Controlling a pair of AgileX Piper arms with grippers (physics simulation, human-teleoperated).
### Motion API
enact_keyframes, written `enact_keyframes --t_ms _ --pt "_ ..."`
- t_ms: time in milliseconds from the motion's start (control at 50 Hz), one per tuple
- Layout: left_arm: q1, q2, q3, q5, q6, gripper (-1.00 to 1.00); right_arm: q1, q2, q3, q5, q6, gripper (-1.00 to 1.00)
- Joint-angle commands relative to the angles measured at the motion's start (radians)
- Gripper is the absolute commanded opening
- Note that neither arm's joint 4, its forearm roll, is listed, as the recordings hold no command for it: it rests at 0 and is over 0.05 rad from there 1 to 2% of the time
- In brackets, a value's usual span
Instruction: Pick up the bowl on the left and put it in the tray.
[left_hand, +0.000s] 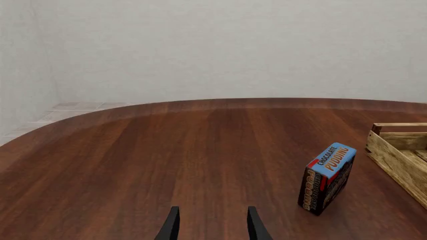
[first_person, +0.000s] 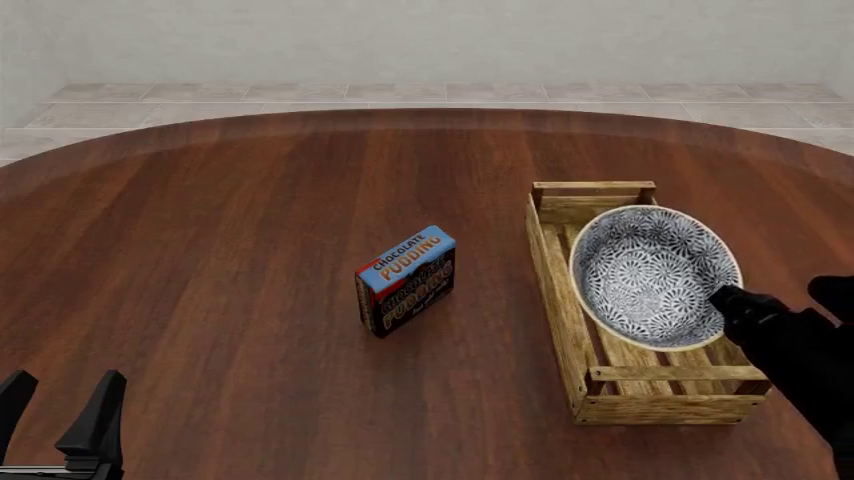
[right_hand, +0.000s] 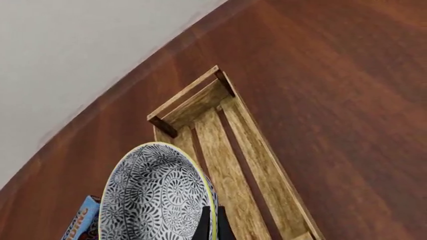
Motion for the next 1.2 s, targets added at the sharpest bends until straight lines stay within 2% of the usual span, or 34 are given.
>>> enact_keyframes --t_ms 20,520,1200 --pt "0.0 0.0 0.0 0.0 0.0 1.0 -0.012 0.026 -0.006 -0.021 -0.002 -1.0" --pt "0.0 0.0 0.0 0.0 0.0 1.0 -0.02 0.111 0.015 -0.098 0.011 -1.0" --pt "0.0 0.0 0.0 0.0 0.0 1.0 -0.059 0.178 0.01 -0.161 -0.021 -1.0"
